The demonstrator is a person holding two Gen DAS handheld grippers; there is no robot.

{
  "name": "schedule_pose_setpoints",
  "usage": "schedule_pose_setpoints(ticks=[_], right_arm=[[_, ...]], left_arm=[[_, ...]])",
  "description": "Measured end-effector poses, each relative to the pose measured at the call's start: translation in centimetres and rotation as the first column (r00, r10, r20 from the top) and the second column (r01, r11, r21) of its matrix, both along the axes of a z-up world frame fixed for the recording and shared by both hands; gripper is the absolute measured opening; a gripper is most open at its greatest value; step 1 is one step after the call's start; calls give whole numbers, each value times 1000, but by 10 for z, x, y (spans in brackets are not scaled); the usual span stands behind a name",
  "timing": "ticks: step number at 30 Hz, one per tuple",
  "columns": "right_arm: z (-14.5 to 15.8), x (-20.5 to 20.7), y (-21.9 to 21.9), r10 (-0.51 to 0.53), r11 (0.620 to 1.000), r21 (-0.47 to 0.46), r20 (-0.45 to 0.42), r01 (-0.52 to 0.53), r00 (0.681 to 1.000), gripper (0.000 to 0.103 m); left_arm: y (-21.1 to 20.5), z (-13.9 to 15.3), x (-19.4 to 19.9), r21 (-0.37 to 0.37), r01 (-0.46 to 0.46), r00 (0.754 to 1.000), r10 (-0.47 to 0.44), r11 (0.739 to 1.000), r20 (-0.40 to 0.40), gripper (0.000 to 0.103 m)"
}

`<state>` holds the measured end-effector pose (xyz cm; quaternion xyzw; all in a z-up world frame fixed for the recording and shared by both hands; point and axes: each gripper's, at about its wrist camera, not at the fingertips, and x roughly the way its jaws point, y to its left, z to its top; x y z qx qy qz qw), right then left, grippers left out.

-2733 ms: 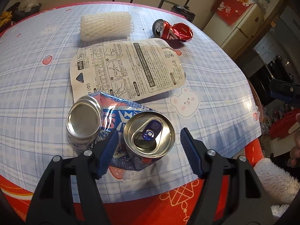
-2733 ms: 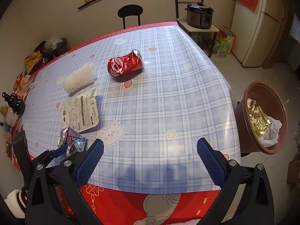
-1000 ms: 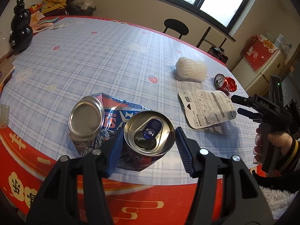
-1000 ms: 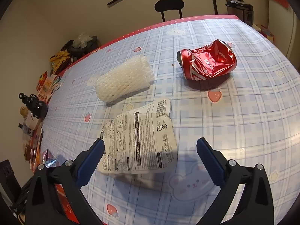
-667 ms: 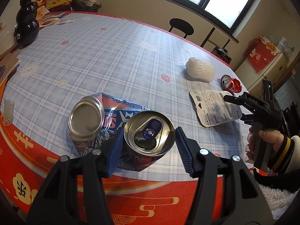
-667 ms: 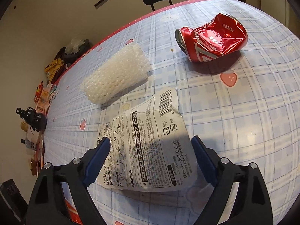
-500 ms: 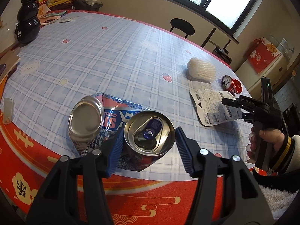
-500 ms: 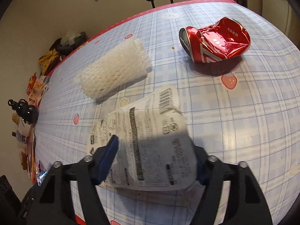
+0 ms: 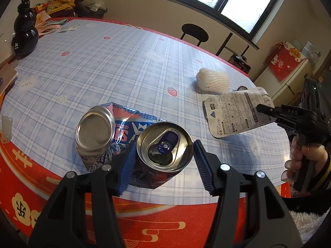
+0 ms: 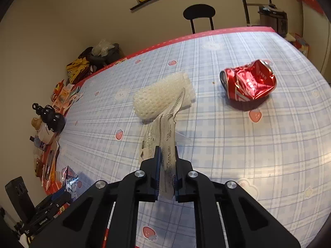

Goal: Collect trash
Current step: 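Carry the white paper packaging with the right tool into the bin and release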

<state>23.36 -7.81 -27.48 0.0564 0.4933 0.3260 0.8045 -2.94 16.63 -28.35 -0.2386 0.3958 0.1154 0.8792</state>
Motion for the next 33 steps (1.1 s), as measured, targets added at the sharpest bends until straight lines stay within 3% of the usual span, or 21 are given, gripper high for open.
schedule_pose_setpoints(ticks=[9, 18, 27, 33], right_arm=[[48, -12, -33, 35, 998, 48, 122, -41, 992, 9], [97, -14, -85, -35, 996, 92, 225, 15, 974, 9], [127, -9, -169, -156, 987, 86, 300, 136, 941, 9], [146, 1, -249, -289, 957, 82, 360, 279, 887, 9]], left_arm=[[-17, 26, 14, 24, 29, 998, -30, 999, 48, 57], [-37, 65, 33, 25, 62, 991, -64, 998, 117, 57], [-70, 94, 61, 32, 106, 977, -110, 994, 184, 57], [-96, 98, 79, 34, 125, 972, -130, 992, 195, 57]])
